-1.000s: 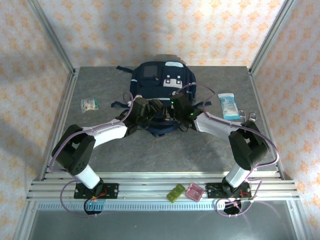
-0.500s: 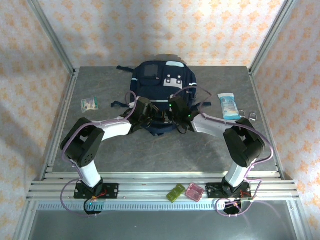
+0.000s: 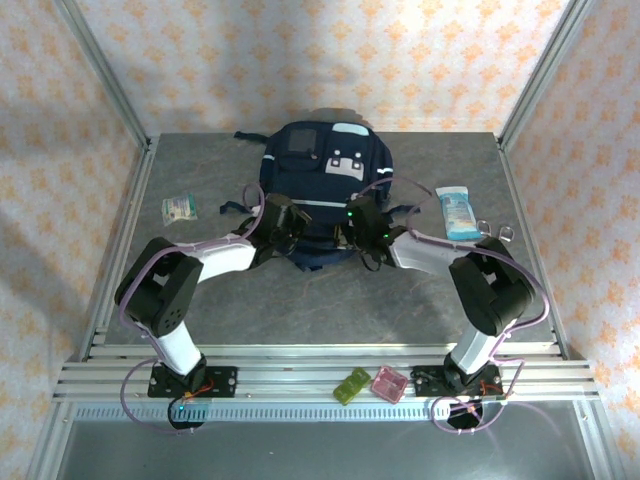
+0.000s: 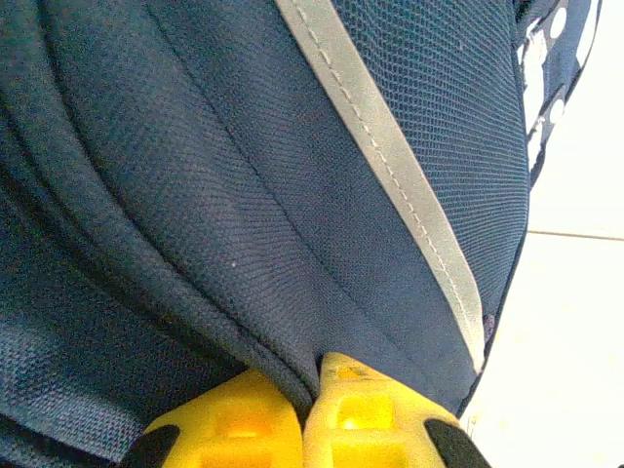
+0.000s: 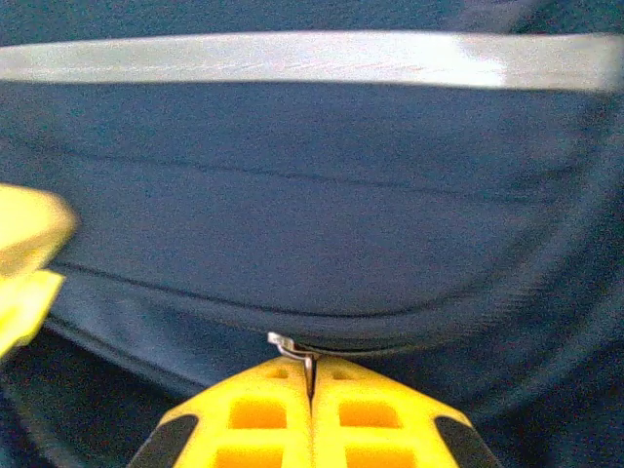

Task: Pack the student bag

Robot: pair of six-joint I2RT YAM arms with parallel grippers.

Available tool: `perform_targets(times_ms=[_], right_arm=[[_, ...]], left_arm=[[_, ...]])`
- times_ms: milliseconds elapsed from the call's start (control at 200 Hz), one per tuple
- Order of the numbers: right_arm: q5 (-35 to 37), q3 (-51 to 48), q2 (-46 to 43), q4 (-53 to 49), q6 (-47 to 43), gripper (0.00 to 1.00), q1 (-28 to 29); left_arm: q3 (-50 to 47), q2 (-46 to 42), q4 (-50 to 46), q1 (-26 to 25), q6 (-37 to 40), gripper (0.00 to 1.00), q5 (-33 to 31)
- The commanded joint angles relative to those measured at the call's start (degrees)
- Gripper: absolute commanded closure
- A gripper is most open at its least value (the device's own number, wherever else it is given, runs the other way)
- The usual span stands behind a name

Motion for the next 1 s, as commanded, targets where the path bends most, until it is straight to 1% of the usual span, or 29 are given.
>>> perform_targets(times_ms=[0,165,305,440,636,811,886,996], right_arm=[[8.14,-2.22,-2.24,-3.82,0.73,1.0,-3.39],[10.88,-2.76,-2.44,-3.48,3.54,1.0,-7.13],[12.44,-1.55,-1.64,-1.51,3.49,1.0,-9.82],[15.27,2.14,1.16,-1.12,3.19,1.0,-10.59],[20.78,7.2,5.96,-3.76,5.9,1.0,-10.89],[12.49,3.99,3.79,-0.01,5.42,1.0,-10.13],[10.43,1.09,1.09,1.86,4.78,1.0,-7.55],[8.23,-1.45,-1.82,3.13,5.45,1.0,-2.14]], left_arm=[[-1.21,-2.66,-1.46,2.86,2.81,1.0,-3.62],[-1.64,-2.28,-3.04,3.99,4.05,1.0,-4.61],[-2.31,-1.75,-3.83,4.99,4.91,1.0,-4.93],[-2.38,-1.38,-5.01,5.25,5.84,1.0,-5.27],[-2.85,-0.97,-6.06,5.44,6.39,1.0,-5.81],[-3.43,-2.52,-7.66,6.75,8.04,1.0,-6.9],[-3.21,-4.07,-9.41,7.56,9.41,1.0,-7.63],[-2.77,-6.95,-12.34,8.88,11.95,1.0,-9.13]])
